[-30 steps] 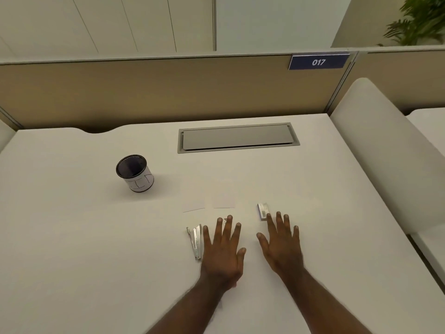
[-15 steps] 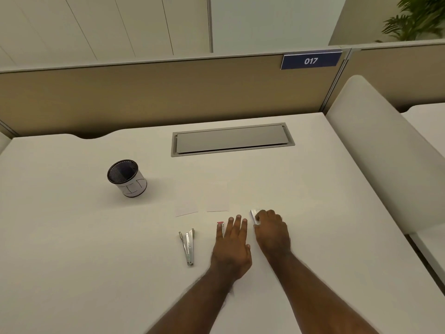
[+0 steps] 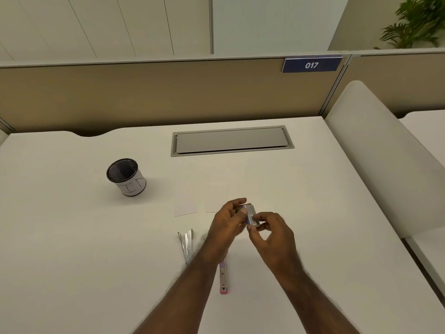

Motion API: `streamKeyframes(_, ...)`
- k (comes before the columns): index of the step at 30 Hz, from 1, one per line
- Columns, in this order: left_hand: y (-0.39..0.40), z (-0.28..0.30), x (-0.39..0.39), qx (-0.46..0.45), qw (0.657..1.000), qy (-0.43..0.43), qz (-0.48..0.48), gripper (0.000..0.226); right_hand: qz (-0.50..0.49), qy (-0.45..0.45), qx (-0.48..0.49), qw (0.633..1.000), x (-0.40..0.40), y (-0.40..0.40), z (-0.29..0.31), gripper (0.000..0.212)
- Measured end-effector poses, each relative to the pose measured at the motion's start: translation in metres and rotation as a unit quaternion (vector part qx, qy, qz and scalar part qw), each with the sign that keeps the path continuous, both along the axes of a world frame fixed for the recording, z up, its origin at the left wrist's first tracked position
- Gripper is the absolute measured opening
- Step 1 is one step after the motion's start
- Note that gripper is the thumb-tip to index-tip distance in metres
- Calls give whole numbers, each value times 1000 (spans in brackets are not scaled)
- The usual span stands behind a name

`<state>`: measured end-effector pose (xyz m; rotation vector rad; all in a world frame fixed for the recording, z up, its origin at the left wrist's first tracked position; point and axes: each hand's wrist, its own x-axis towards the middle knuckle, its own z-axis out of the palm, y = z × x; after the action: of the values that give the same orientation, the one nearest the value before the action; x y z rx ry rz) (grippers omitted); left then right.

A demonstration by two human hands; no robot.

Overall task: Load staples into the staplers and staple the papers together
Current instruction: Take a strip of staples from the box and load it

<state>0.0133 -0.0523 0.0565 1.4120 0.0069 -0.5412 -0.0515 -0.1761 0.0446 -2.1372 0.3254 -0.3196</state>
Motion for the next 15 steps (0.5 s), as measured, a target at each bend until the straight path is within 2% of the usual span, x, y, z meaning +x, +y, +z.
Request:
streamKeyframes(2, 6, 5, 0, -97, 994, 57, 7, 24, 9, -9, -20, 1000, -1, 2, 9, 26)
streamKeyframes(5, 11, 8, 1, -181, 977, 110, 9, 28, 20, -28, -49, 998, -2, 2, 17, 22)
streamKeyframes(9, 18, 8, 1, -247, 956, 156, -14, 42, 37, -46, -75, 995, -1, 3, 25, 21)
streamKeyframes(15, 20, 9, -2, -320, 927, 195, 3, 37, 58, -59, -132, 988, -4, 4, 33, 21)
